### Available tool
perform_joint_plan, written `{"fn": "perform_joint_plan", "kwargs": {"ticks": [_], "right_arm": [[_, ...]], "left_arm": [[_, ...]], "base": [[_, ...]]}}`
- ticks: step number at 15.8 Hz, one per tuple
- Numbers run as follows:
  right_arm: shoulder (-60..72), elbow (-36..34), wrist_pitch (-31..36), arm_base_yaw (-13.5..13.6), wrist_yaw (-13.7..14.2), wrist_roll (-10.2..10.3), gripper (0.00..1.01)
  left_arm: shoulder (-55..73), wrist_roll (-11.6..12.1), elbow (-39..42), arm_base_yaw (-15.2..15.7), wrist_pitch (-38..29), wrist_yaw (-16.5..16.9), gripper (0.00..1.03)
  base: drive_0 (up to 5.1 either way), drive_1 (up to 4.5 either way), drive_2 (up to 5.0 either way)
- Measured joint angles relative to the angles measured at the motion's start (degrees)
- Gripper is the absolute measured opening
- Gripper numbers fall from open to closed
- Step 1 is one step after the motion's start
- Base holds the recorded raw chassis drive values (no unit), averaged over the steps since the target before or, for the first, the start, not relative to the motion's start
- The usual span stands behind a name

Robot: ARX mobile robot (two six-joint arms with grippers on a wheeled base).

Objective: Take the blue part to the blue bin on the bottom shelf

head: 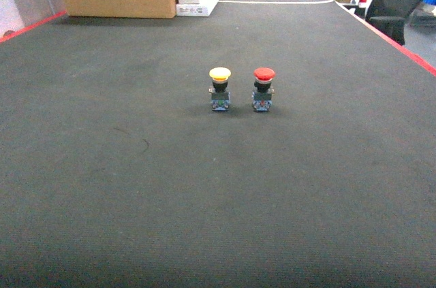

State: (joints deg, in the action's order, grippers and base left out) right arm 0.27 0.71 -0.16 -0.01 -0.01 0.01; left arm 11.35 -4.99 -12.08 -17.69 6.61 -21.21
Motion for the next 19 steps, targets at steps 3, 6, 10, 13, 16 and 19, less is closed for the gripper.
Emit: {"fn": "perform_joint_plan", "kwargs": {"ticks": [3, 6, 10, 13, 16, 19], "right_arm": [[0.00, 0.00, -0.11, 0.00, 0.00, 0.00, 0.98], [0.00, 0.00, -0.24, 0.00, 0.02, 0.00, 0.98], [0.00, 0.00, -0.13, 0.00, 0.00, 0.00, 0.98], [0.00, 0.00, -0.11, 0.00, 0.02, 0.00, 0.98], [0.00, 0.00, -0.11, 0.00, 0.00, 0.00, 0.98], [0.00, 0.00, -0.11, 0.00, 0.00, 0.00, 0.98]], "left_arm": [[-0.11, -0.02, 0.00, 0.00, -0.09, 0.00, 0.44], [-0.11, -0.02, 0.00, 0.00, 0.13, 0.02, 0.44], [-0.33, -0.42, -0.02, 0.15, -0.02, -0.17, 0.44], [-0.22, -0.59, -0.02, 0.04, 0.00, -0.02, 0.44], [-0.22, -0.59, 0.00, 0.04, 0.00, 0.00, 0.44], [-0.22, -0.59, 0.00, 0.04, 0.00, 0.00, 0.44]], "base": [[-0.1, -4.27, 4.1], [0.0, -2.78, 2.8], [-1.3, -1.27, -1.3], [-1.3, -1.27, -1.3], [-1.3, -1.27, -1.3], [-1.5, -1.52, -1.5]]}}
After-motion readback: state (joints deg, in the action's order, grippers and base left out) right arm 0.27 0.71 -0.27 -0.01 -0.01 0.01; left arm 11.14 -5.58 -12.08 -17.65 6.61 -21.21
